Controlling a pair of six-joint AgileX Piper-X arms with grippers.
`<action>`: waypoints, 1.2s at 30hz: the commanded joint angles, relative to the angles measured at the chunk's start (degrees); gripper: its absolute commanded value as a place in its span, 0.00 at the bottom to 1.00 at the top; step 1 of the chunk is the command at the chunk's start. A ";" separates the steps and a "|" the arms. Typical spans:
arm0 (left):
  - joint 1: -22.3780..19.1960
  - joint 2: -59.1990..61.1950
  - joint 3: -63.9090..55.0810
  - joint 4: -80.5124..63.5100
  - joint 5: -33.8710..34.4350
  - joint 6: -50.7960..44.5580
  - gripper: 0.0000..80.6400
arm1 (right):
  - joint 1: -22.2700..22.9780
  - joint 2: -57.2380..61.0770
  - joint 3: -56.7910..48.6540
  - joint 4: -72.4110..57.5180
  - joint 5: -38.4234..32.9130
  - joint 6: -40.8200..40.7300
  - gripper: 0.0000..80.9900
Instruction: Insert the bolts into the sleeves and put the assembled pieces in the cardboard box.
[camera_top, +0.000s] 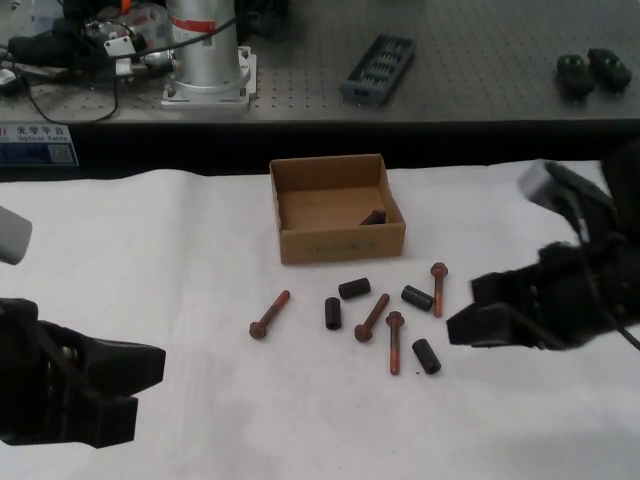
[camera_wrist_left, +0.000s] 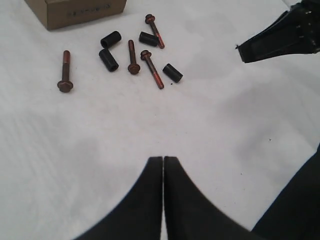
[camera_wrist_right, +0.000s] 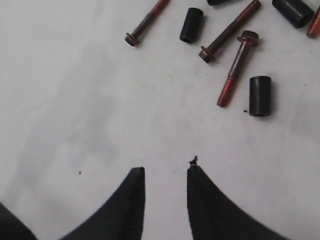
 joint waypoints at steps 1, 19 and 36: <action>-0.08 -0.47 -0.11 -0.56 -0.37 -0.23 0.01 | 0.43 2.42 -2.97 1.97 2.74 -2.46 0.34; -0.08 -0.47 -0.11 -0.56 -0.37 -0.23 0.01 | 1.57 28.11 -24.60 18.23 14.49 -17.60 0.34; -0.08 -0.47 -0.11 -0.55 -5.16 0.23 0.01 | 3.33 30.62 -24.96 18.86 16.86 -18.97 0.34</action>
